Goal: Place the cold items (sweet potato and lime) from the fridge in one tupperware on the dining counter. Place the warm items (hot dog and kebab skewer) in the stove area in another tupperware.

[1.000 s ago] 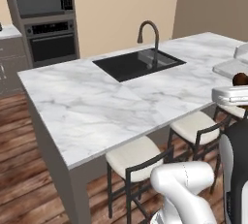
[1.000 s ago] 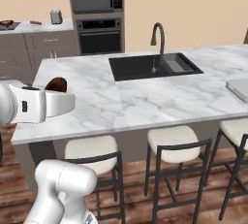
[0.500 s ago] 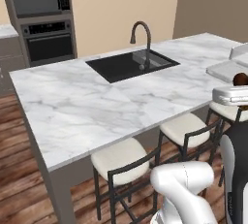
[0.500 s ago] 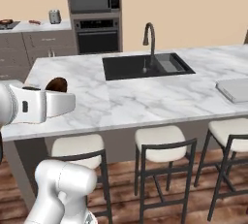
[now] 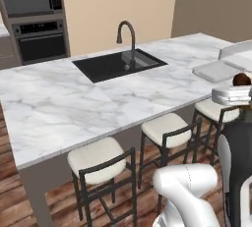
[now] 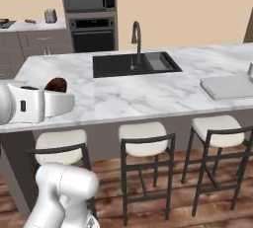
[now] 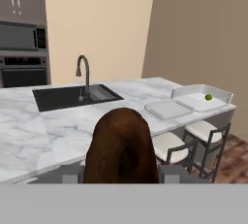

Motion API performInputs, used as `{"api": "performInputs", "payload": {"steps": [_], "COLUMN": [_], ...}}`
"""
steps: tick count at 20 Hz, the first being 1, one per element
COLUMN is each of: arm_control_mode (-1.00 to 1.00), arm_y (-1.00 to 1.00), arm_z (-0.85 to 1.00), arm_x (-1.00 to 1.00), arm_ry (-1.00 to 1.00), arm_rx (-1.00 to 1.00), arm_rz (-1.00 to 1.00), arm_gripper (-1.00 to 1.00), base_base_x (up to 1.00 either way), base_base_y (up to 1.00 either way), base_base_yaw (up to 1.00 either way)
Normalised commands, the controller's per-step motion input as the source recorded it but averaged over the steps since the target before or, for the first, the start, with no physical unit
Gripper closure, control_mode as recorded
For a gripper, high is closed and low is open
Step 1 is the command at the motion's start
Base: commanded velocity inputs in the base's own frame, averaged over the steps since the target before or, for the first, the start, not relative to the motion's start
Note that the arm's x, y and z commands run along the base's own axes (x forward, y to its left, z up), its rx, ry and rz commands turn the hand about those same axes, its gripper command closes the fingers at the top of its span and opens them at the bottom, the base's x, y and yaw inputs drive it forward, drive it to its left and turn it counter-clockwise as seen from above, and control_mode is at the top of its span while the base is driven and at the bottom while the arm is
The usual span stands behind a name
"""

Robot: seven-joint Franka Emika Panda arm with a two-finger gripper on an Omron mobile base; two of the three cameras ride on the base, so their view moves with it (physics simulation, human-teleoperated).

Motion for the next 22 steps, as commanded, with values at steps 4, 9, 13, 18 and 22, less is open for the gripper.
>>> {"api": "performInputs", "payload": {"steps": [4, 9, 13, 18, 22], "arm_control_mode": [1.00, 1.00, 1.00, 1.00, 1.00], "arm_y": [0.00, 0.00, 0.00, 0.00, 0.00], "arm_z": [0.00, 0.00, 0.00, 0.00, 0.00], "arm_x": [0.00, 0.00, 0.00, 0.00, 0.00], "arm_ry": [0.00, 0.00, 0.00, 0.00, 0.00], "arm_rx": [0.00, 0.00, 0.00, 0.00, 0.00], "arm_rz": [0.00, 0.00, 0.00, 0.00, 0.00], "arm_gripper": [1.00, 1.00, 1.00, 1.00, 1.00], "base_base_x": [-0.42, 0.29, 0.60, 0.65, 0.81], "base_base_y": [-1.00, -1.00, -1.00, -1.00, -1.00], "base_base_yaw": [0.00, 0.00, 0.00, 0.00, 0.00]}}
